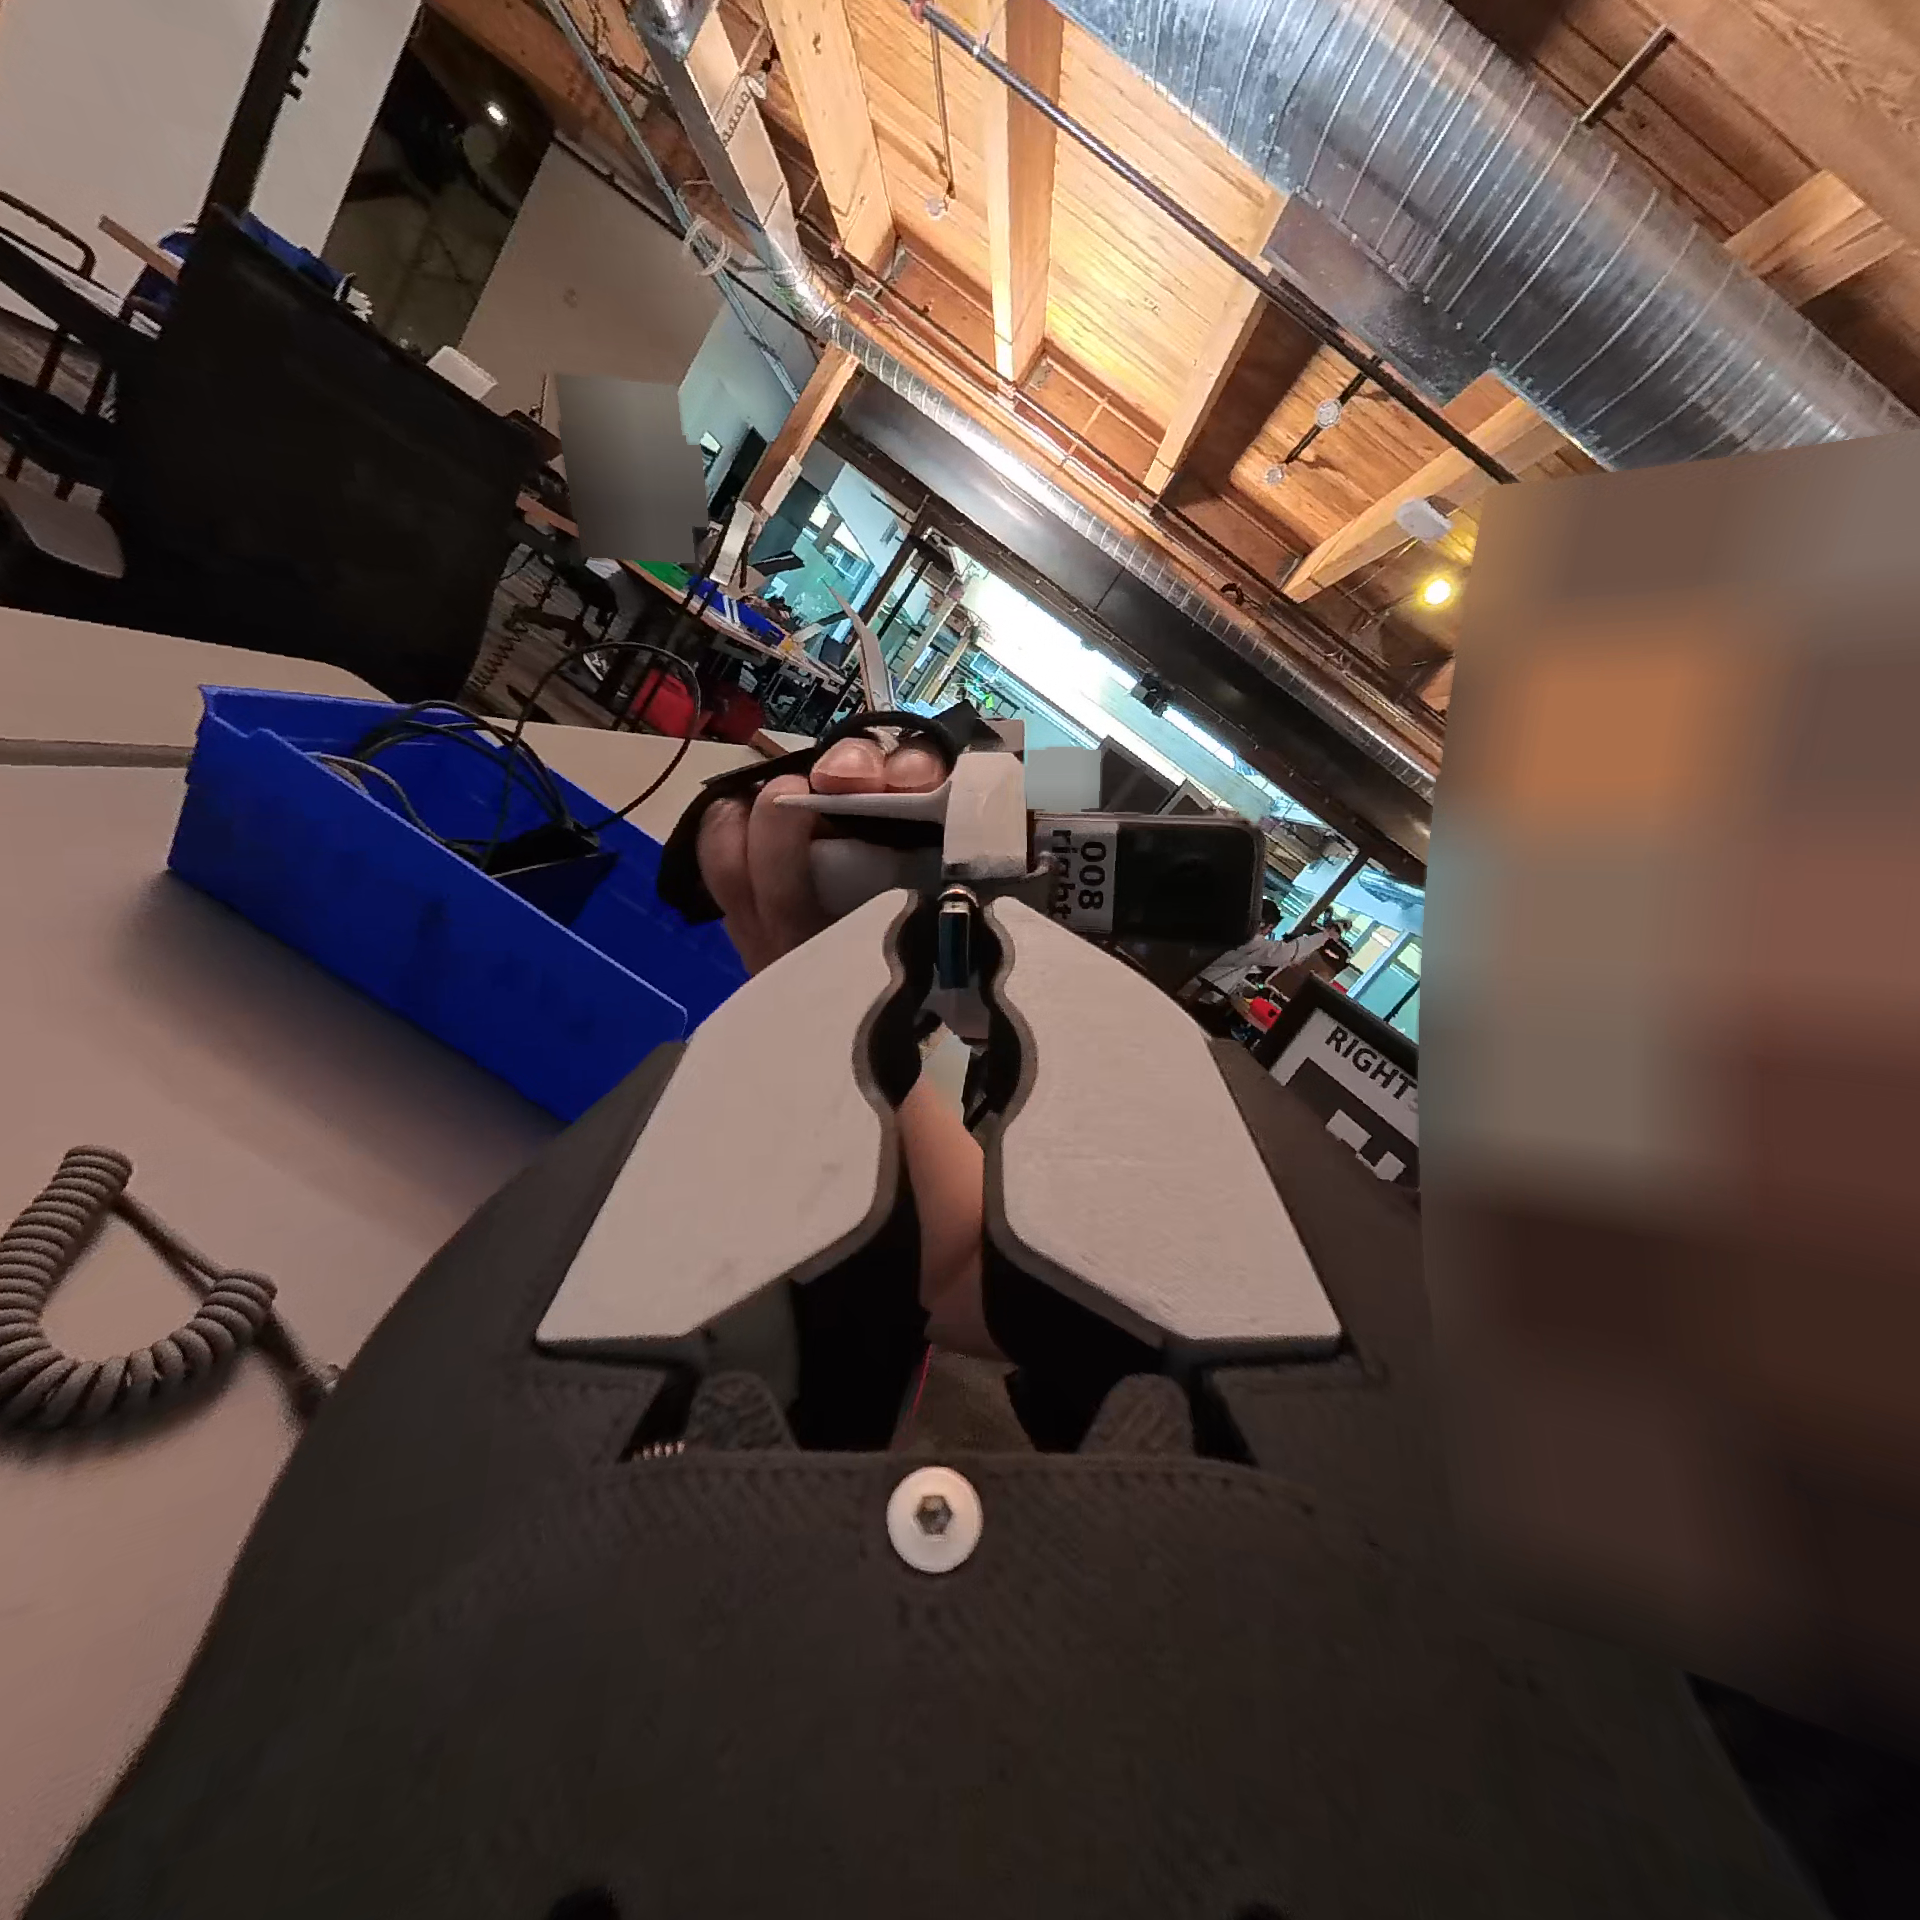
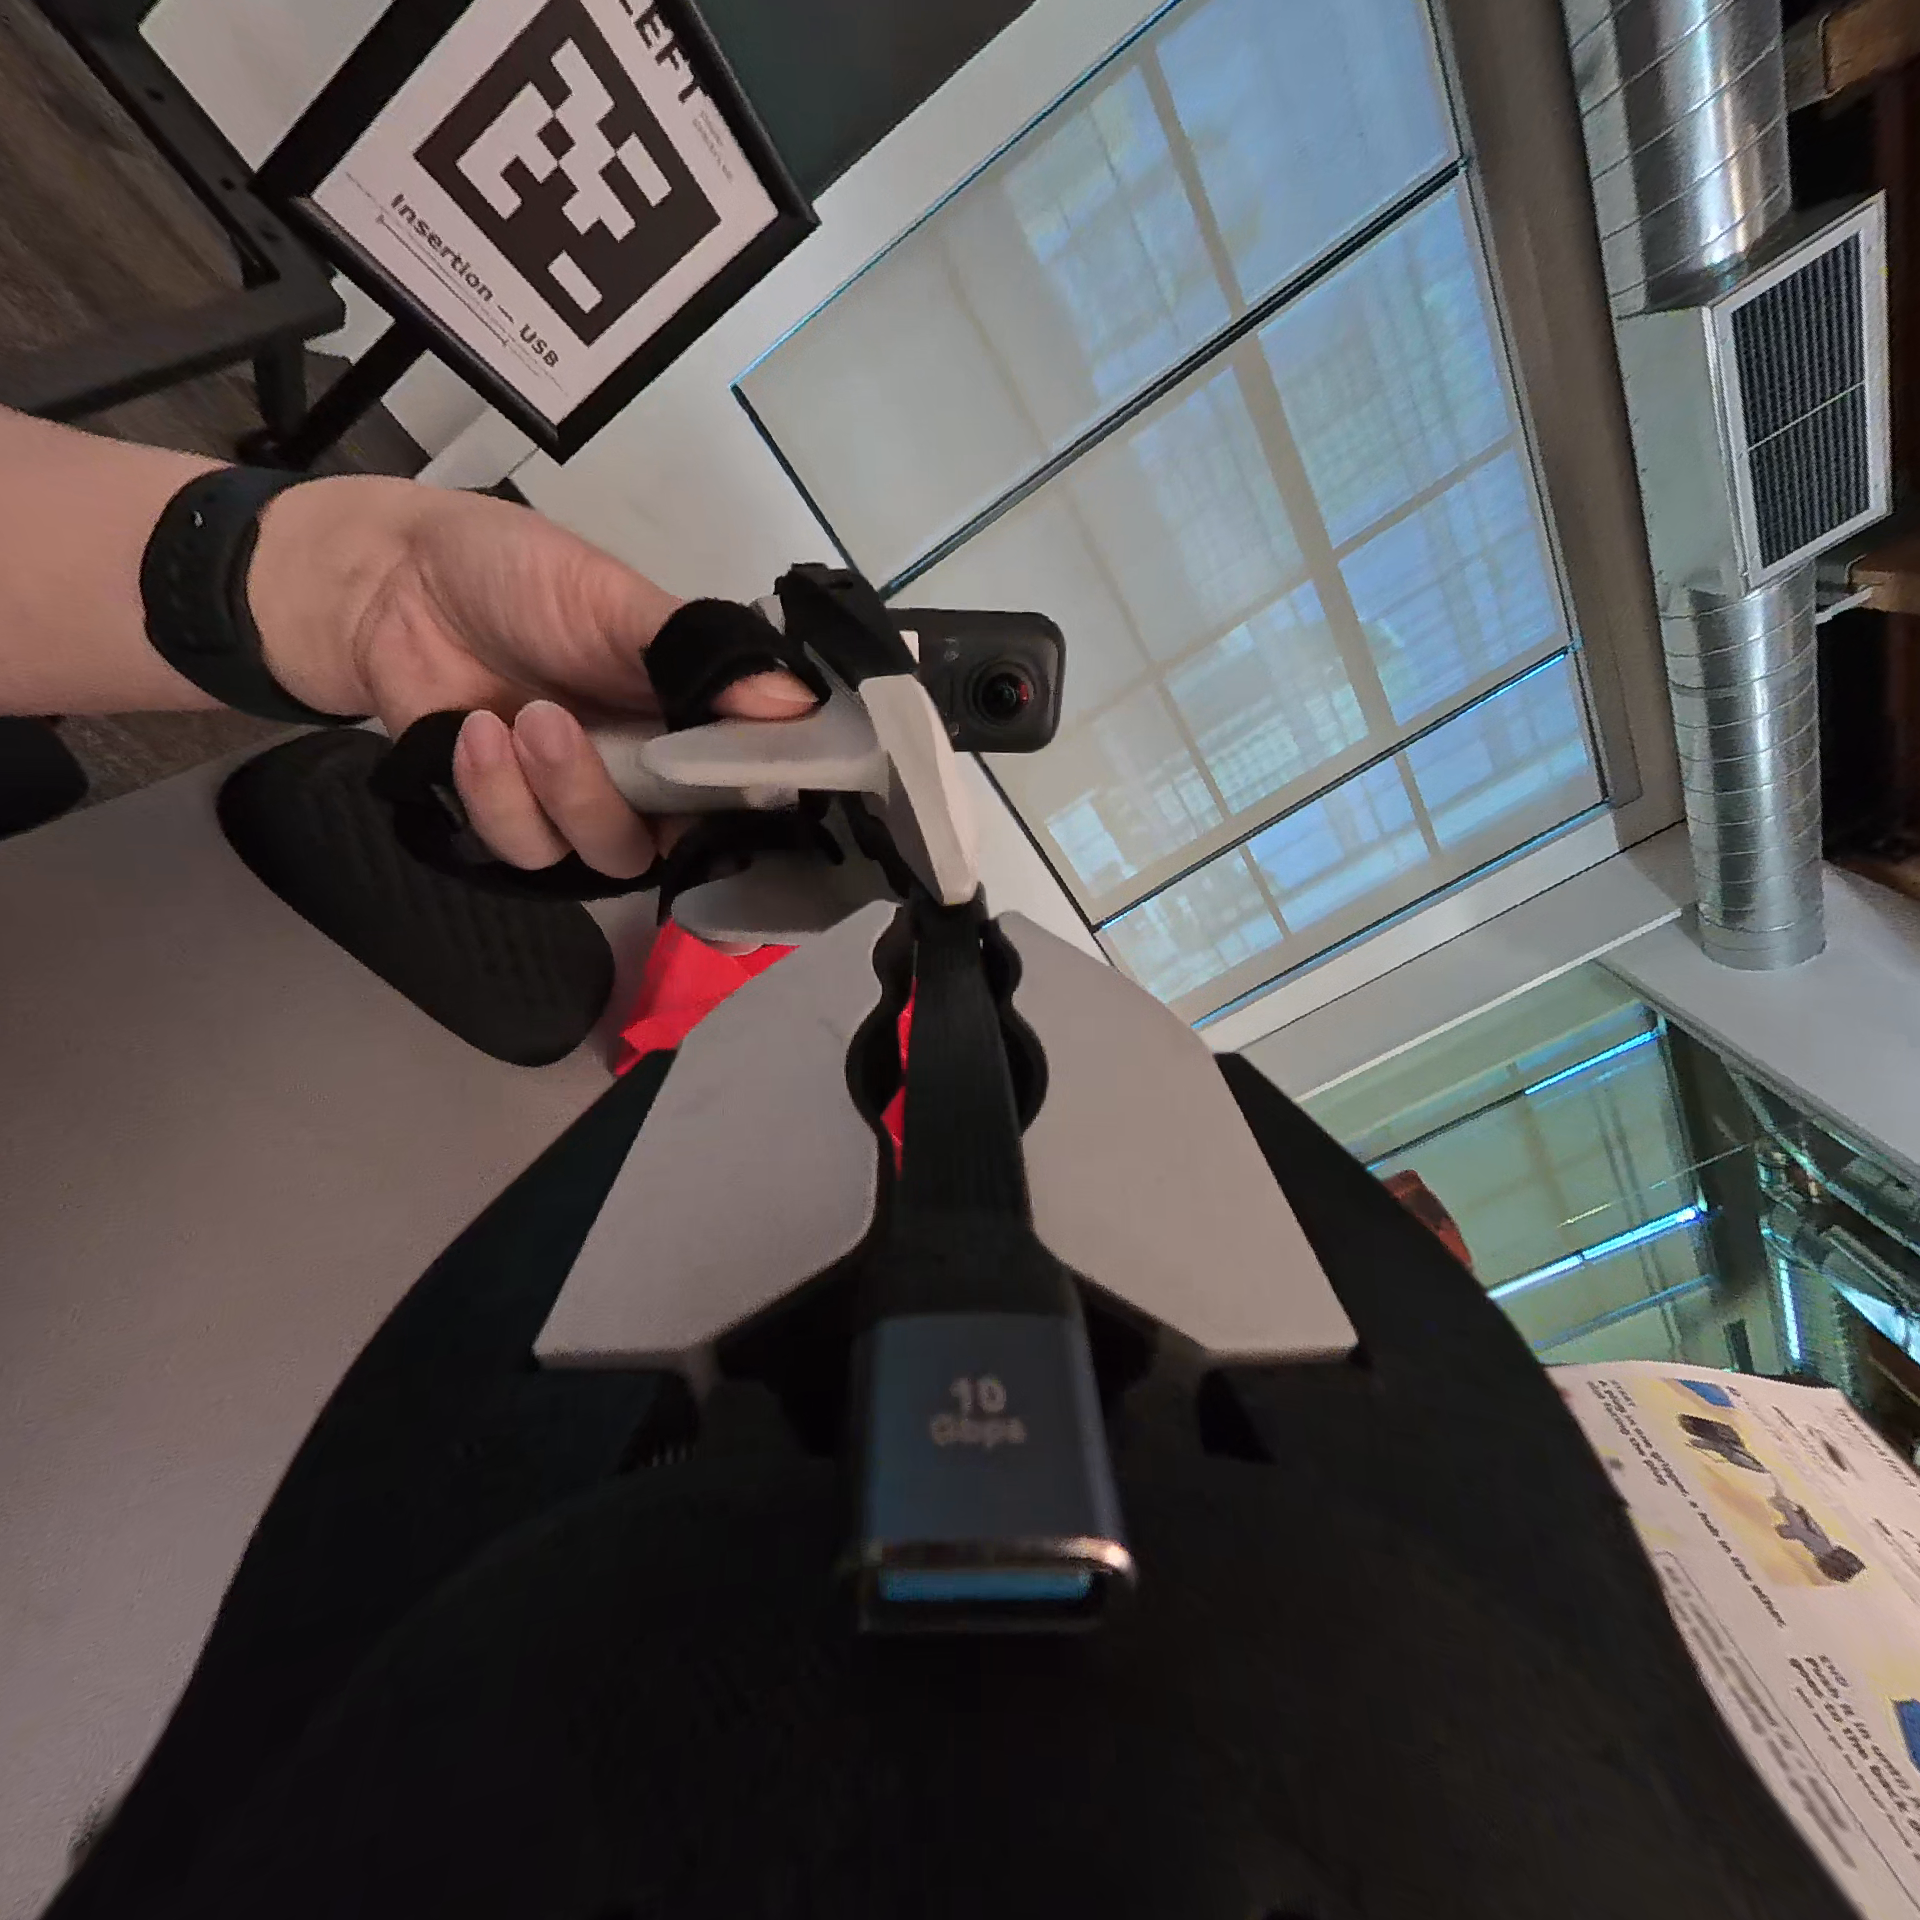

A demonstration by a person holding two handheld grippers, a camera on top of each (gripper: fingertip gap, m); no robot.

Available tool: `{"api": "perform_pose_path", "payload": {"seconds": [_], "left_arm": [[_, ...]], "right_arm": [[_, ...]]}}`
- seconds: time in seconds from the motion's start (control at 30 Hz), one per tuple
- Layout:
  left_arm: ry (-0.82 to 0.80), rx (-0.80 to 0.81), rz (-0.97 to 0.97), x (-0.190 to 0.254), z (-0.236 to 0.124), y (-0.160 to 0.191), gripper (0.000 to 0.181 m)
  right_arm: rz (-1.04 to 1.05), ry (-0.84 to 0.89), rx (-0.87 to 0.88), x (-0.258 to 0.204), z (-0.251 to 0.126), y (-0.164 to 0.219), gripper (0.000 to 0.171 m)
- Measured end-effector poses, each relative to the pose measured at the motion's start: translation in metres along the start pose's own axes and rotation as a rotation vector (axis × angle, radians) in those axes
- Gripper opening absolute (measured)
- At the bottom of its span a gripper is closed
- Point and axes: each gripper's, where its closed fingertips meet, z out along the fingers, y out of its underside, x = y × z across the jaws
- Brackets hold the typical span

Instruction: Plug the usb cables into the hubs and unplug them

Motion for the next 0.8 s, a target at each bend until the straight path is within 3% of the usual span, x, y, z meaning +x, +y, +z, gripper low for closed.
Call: {"api": "perform_pose_path", "payload": {"seconds": [0.03, 0.33, 0.4, 0.47, 0.63, 0.8], "left_arm": [[-0.002, 0.000, -0.006, -0.001, 0.000, 0.000, 0.007], [-0.006, -0.002, 0.016, -0.004, 0.001, 0.001, 0.008], [-0.040, 0.046, 0.073, -0.006, -0.005, -0.006, 0.020], [-0.180, 0.110, 0.177, -0.024, -0.021, -0.017, 0.033], [-0.795, 0.180, 0.557, -0.124, -0.082, -0.028, 0.064], [-0.897, 0.066, 0.544, -0.205, -0.077, -0.013, 0.078]], "right_arm": [[-0.003, 0.002, -0.003, 0.000, 0.000, 0.001, 0.012], [0.020, -0.025, -0.022, -0.001, -0.002, 0.003, 0.012], [0.011, -0.016, -0.030, 0.001, -0.003, 0.003, 0.012], [-0.001, 0.008, -0.049, 0.008, -0.008, 0.004, 0.013], [0.006, 0.107, -0.048, 0.037, -0.033, -0.001, 0.012], [0.010, 0.159, -0.061, 0.050, -0.045, 0.004, 0.012]]}}
